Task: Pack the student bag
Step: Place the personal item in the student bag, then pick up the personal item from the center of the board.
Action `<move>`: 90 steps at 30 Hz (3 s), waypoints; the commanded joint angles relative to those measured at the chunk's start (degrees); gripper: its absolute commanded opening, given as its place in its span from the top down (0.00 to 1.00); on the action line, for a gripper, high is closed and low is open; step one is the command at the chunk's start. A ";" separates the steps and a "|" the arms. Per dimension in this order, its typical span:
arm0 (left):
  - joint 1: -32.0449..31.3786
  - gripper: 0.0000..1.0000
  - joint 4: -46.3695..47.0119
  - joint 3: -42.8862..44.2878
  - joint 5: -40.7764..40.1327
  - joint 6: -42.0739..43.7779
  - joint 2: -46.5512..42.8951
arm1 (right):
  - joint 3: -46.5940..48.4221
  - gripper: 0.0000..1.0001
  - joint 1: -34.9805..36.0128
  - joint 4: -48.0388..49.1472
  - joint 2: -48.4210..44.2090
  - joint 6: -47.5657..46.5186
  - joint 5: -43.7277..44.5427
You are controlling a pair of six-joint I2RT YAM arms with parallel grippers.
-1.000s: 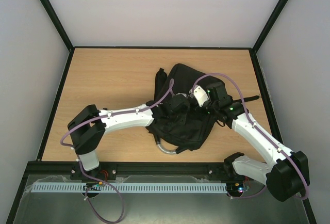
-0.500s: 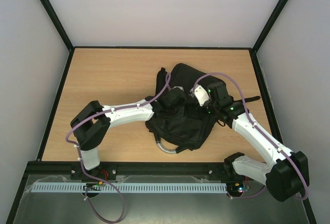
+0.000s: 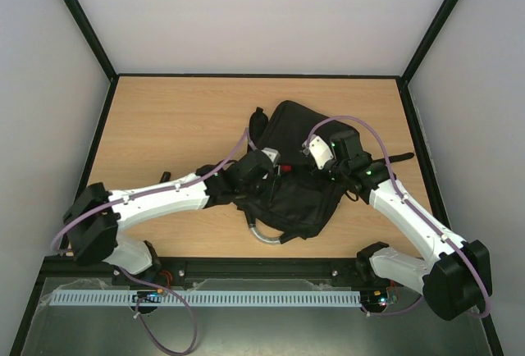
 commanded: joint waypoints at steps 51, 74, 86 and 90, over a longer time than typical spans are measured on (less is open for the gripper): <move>44.96 0.01 -9.97 -26.70 -19.24 -12.85 -14.58 | 0.08 0.99 -0.53 1.10 -1.22 -0.91 -2.29; 40.92 0.26 -4.72 -26.65 -6.99 -8.67 -1.35 | 0.07 0.99 -0.80 0.90 -0.45 -1.09 -2.68; 41.02 0.60 -6.22 -25.55 -8.92 -10.97 -1.33 | 0.07 0.99 -0.80 0.89 -0.69 -1.10 -2.55; 40.62 0.71 -6.63 -25.81 -8.95 -11.06 -2.14 | 0.07 0.99 -0.80 0.88 -0.70 -1.18 -2.65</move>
